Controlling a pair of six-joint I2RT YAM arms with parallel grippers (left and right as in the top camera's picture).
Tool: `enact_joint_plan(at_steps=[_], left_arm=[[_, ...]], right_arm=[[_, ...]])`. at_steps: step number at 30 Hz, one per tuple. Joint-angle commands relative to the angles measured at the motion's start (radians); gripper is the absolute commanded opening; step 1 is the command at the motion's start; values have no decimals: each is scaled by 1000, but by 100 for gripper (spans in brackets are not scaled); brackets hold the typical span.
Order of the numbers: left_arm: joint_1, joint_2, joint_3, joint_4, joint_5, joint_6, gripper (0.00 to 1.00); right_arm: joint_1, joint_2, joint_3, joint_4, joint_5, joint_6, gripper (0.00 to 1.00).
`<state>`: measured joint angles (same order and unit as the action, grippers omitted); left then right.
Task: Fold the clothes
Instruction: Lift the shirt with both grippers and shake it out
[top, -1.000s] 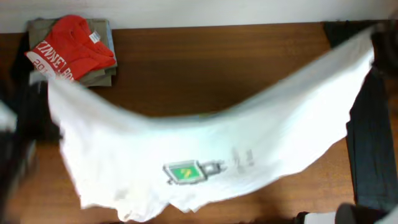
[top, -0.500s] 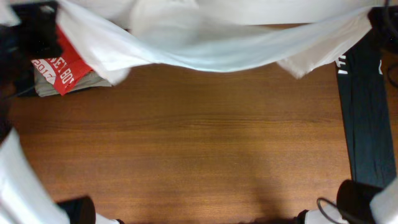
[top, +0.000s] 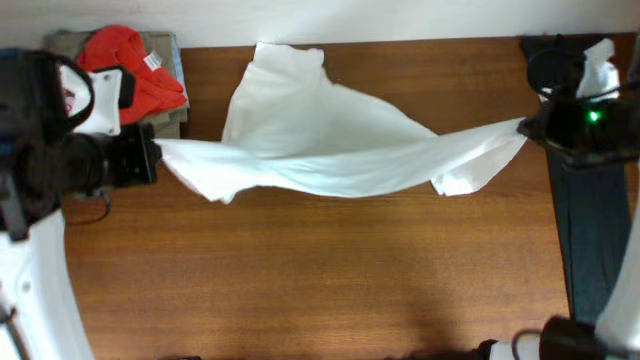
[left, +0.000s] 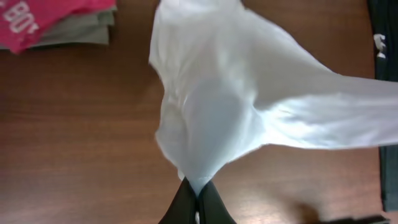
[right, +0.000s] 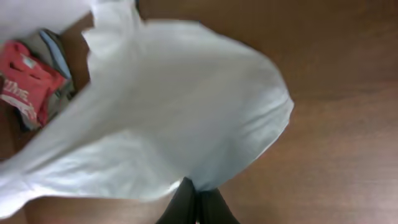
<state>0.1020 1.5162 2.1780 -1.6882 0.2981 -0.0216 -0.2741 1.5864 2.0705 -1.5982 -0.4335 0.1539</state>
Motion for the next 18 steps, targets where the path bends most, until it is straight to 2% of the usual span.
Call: enact_joint_plan(at_steps=[1,3,4,5,8,11,14,17,18], left_arm=[[3,-41,-58,0,-57,14,0],[3,-49,-126,0,-95,14,1],[3,-49,-175,5,-97,15,1],[3,-49,-241,25,-97,15,0],[3,-48,-332,121,-97,8,1],[3,-112,-309,166,-124,-46,0],[3,-182,-292,193,-109,-45,1],[3,-103,-314,356,-8,-45,1],[3,-51,-327,490,29,-46,1]], right_arm=[[6,-114,0,-23,122,0,4],[5,-126,0,-38,176,16,4],[5,-126,0,-16,276,77,4],[3,-127,2,64,352,98,4],[-2,-127,24,203,273,99,4],[-1,-127,101,109,241,98,4],[-1,-117,127,41,159,66,4],[39,-7,127,107,126,76,4],[95,66,127,237,93,91,4]])
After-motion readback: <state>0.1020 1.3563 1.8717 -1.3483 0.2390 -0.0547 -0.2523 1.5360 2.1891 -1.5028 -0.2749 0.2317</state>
